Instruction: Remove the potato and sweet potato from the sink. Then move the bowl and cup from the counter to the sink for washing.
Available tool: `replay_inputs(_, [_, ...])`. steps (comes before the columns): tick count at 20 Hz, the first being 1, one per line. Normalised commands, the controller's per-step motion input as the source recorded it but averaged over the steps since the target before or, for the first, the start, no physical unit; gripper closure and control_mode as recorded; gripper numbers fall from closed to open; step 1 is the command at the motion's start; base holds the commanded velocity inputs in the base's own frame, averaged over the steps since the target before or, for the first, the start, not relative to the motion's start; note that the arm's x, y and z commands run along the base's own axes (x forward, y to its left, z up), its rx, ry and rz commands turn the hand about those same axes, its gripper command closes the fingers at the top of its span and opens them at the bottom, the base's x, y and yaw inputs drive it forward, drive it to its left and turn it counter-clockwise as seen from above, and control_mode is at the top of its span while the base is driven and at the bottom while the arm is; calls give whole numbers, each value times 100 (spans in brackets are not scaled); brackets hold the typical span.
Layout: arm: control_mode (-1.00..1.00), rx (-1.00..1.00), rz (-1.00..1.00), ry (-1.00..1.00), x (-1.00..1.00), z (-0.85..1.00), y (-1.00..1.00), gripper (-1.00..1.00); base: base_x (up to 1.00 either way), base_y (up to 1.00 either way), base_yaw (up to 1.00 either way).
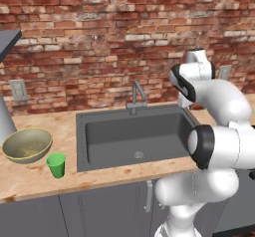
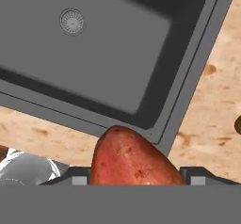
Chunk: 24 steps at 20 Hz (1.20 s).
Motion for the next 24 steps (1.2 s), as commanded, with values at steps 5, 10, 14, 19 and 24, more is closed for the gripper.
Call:
replay_inputs(5, [-100, 0, -8, 25, -19, 21, -34, 100, 0, 0, 0])
replay_inputs(10, [-100, 1, -4, 14, -23, 12, -34, 100, 0, 0, 0])
replay_inputs(14, [-100, 2, -1, 2, -24, 4, -33, 100, 0, 0, 0])
replay_inputs(19, [-100, 3, 0, -1, -24, 0, -29, 100, 0, 0, 0])
replay_inputs(24, [-100, 3, 0, -4, -17, 0, -27, 100, 0, 0, 0])
